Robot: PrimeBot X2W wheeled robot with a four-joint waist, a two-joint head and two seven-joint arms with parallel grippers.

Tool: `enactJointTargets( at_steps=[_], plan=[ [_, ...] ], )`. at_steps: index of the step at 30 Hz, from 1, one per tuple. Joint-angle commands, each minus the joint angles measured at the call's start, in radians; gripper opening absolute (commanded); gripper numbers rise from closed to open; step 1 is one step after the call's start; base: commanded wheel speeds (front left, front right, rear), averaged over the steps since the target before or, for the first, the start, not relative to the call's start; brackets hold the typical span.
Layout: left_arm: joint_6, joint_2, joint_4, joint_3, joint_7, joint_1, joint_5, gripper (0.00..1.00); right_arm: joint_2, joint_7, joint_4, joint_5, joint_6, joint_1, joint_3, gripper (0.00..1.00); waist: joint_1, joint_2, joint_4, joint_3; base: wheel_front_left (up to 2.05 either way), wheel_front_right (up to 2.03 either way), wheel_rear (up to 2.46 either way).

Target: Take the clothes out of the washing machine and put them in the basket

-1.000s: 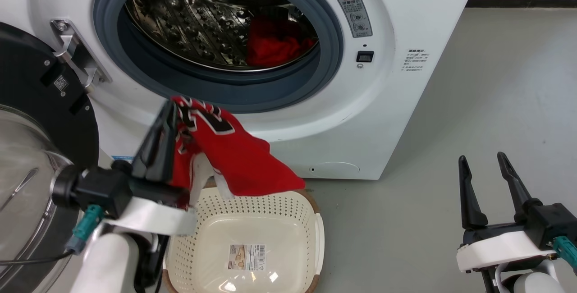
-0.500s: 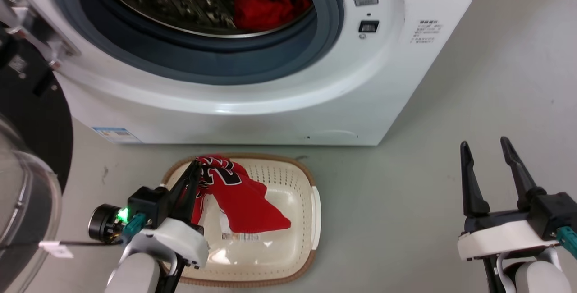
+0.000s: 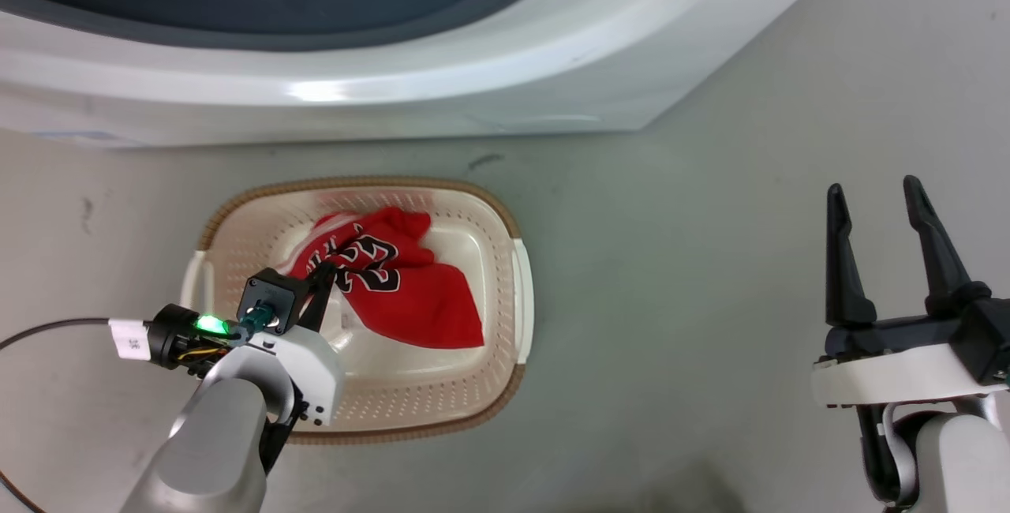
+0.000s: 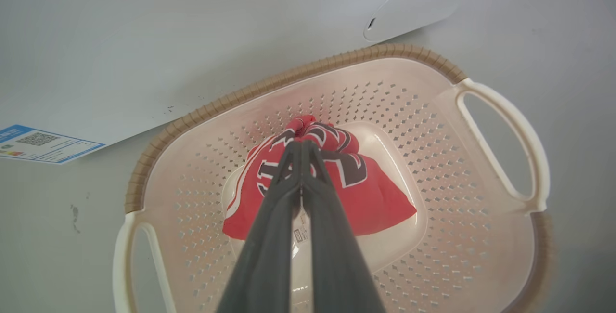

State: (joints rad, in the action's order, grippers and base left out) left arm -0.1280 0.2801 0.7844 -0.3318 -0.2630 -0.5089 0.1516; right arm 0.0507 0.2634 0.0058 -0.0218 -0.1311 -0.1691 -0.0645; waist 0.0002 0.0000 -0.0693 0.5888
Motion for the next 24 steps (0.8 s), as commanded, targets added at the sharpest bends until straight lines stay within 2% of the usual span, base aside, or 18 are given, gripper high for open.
enactJointTargets(
  at_steps=[1,7,14,24],
  plan=[
    [-0.001,0.010,0.027,-0.009,-0.003,-0.020,-0.007,0.00,-0.001,0.002,-0.004,-0.005,0.001,-0.014,0.007,1.00,-0.0002,0.0000,-0.040,0.079,0.00,0.00,0.00],
    [-0.002,0.031,0.167,-0.063,-0.003,-0.121,0.012,0.00,-0.001,0.002,-0.028,-0.029,0.001,-0.032,0.030,1.00,-0.0002,0.0000,-0.074,0.177,0.00,0.00,0.00],
    [-0.002,0.045,0.272,-0.032,-0.003,-0.202,0.056,0.00,-0.001,0.002,-0.045,-0.048,0.001,-0.044,0.029,1.00,-0.0002,0.0000,-0.099,0.258,0.00,0.00,0.00],
    [-0.002,0.042,0.324,-0.034,-0.003,-0.259,0.042,0.00,-0.001,0.002,-0.056,-0.054,0.001,-0.052,0.034,1.00,-0.0002,0.0000,-0.113,0.296,0.00,0.00,0.00]
  ],
)
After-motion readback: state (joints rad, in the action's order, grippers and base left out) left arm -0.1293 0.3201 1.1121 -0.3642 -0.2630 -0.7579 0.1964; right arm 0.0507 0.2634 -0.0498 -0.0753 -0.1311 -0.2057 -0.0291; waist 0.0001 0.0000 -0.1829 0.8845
